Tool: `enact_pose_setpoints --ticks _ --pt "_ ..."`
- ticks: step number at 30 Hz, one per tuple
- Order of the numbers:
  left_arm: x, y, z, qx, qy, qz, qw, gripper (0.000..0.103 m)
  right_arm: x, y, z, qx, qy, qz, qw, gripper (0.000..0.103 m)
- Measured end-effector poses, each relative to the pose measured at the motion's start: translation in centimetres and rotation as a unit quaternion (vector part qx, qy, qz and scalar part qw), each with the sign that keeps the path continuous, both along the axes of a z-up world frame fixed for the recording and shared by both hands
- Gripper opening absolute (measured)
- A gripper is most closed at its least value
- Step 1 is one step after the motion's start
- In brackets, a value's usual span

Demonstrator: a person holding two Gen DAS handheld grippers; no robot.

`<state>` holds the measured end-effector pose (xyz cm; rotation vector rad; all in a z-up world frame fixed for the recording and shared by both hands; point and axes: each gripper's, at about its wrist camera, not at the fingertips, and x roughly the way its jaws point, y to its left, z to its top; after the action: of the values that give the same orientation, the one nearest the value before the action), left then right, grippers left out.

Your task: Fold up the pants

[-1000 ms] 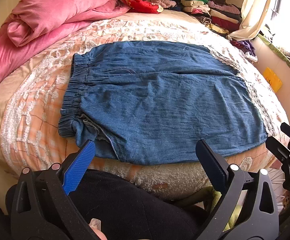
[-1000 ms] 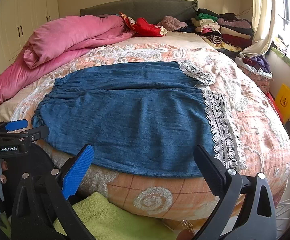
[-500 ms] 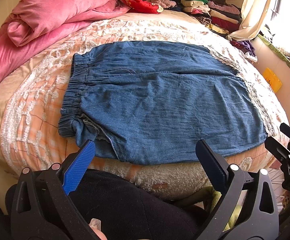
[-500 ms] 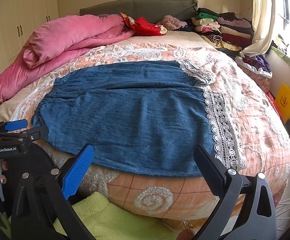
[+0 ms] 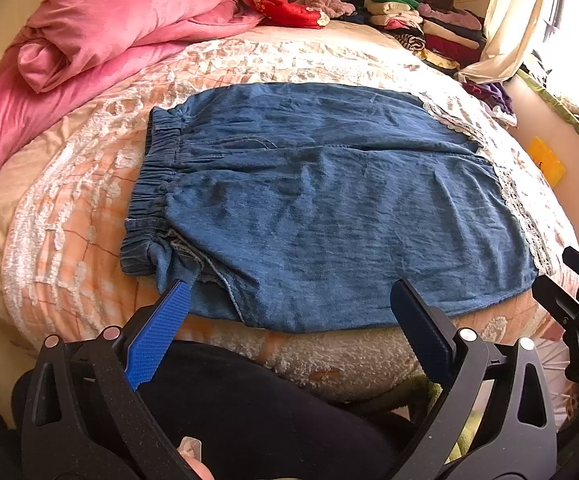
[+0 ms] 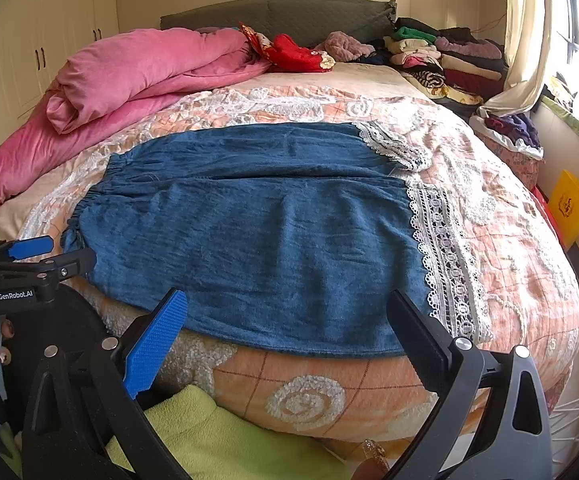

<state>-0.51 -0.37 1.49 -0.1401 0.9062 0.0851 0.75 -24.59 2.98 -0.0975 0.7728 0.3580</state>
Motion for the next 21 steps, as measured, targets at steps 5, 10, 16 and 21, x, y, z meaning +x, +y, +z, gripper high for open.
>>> enact_pose_setpoints --ticks 5,10,16,21 --pt "0.3 0.6 -0.1 0.002 -0.002 0.004 1.0 0.094 0.3 0.0 0.0 -0.001 -0.003 -0.002 1.0 0.099" --pt "1.1 1.9 -0.2 -0.002 -0.003 0.015 0.9999 0.094 1.4 -0.5 0.0 -0.001 -0.003 -0.009 1.0 0.099" --pt "2.5 3.9 -0.2 -0.014 0.0 0.022 0.9997 0.094 4.0 -1.7 0.2 -0.006 -0.006 -0.023 1.0 0.099" --pt "3.5 6.3 -0.1 -0.02 0.002 0.041 0.999 0.094 6.5 -1.2 1.1 -0.009 -0.016 -0.009 1.0 0.099"
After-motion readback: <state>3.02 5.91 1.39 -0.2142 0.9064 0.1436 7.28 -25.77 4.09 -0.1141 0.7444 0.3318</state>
